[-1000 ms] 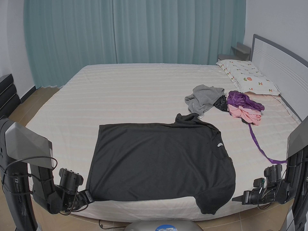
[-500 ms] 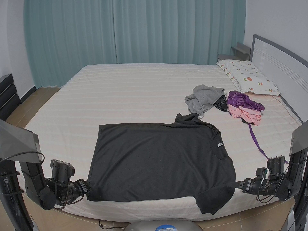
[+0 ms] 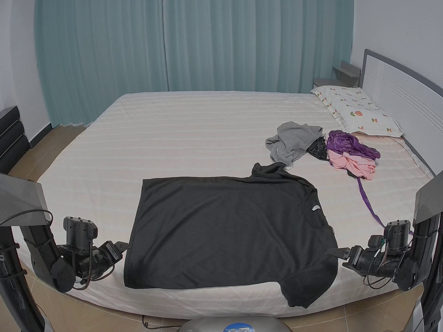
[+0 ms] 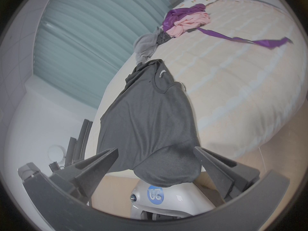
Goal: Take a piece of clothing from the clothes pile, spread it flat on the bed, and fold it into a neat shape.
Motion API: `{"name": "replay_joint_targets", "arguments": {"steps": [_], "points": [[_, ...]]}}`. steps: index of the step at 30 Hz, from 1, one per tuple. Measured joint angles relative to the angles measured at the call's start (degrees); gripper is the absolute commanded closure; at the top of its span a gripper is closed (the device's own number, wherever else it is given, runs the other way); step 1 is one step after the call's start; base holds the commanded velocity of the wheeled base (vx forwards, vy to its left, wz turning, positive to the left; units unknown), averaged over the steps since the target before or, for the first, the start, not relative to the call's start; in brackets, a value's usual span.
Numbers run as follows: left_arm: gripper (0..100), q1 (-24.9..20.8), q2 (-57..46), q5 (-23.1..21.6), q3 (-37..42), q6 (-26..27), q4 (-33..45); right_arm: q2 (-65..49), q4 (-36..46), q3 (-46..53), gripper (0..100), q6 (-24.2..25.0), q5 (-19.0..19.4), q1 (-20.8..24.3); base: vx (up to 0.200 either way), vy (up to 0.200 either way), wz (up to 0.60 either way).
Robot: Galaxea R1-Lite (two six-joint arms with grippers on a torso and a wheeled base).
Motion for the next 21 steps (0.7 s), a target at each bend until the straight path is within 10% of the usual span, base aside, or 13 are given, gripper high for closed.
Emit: {"name": "replay_joint_targets", "arguments": {"steps": [15, 21], "points": [[0, -0.5, 0.4, 0.1, -0.4, -0.6, -0.3, 0.1, -3.1, -0.6, 0, 2.7, 0.0, 0.0, 0.000, 0.040, 0.00], [0, -3.4, 0.1, 0.2, 0.2, -2.3, -0.4, 0.3, -5.0, -0.4, 0, 4.8, -0.3, 0.4, 0.200, 0.000, 0.00]]}}
